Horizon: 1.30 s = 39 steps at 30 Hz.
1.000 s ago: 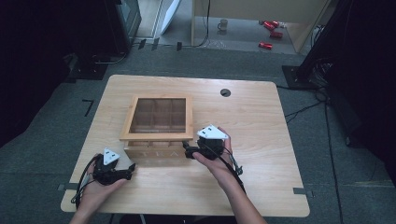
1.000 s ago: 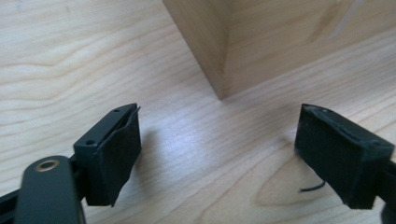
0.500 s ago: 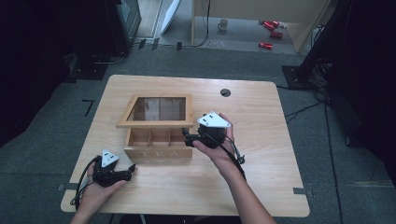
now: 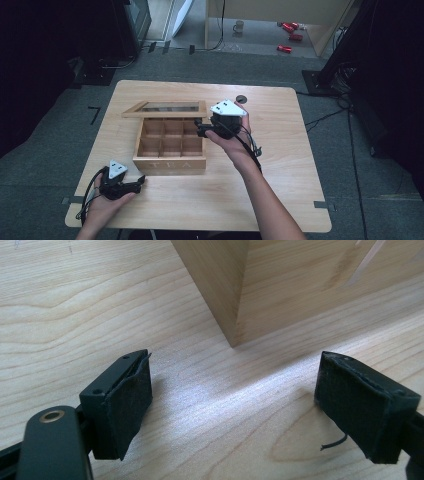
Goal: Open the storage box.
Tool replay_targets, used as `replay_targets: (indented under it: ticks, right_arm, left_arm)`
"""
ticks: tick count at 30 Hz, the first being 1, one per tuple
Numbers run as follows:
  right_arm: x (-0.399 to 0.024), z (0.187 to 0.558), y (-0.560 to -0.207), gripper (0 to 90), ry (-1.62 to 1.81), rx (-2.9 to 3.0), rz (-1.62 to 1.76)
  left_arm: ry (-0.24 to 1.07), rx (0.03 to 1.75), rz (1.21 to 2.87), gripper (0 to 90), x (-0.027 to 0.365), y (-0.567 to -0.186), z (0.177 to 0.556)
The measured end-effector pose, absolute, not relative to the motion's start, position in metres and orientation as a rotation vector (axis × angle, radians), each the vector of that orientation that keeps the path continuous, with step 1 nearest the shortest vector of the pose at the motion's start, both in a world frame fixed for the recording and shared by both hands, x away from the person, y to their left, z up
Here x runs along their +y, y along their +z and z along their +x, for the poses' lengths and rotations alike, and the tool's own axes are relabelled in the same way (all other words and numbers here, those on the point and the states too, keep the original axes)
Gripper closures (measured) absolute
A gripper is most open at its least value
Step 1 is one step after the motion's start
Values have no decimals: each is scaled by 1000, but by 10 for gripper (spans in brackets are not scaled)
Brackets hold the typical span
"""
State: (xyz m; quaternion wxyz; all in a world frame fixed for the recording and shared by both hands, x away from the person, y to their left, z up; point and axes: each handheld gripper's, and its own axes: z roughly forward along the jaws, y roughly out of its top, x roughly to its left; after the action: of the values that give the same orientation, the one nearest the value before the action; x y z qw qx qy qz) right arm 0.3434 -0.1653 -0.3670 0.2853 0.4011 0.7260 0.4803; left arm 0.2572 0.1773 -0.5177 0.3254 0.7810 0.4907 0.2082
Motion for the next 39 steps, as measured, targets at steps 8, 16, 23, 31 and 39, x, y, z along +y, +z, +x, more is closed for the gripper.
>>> replay_targets:
  ticks: [8, 16, 23, 31, 39]
  right_arm:
    - [-164, 362, -367, 400, 1359, 1923, 1063]
    - [-164, 378, -367, 489, 1414, 1930, 1038]
    - [-165, 396, -372, 491, 1419, 1921, 1061]
    - [-165, 409, -373, 614, 1401, 1883, 1056]
    - [-157, 420, -365, 657, 1300, 1844, 1012]
  left_arm:
    - [545, 1285, 2051, 159, 177, -518, 257]
    - [544, 1287, 2047, 160, 177, -518, 258]
    - [533, 1282, 2043, 161, 178, -518, 258]
    - [525, 1276, 2044, 161, 178, -517, 258]
    - [530, 1276, 2046, 162, 177, -518, 258]
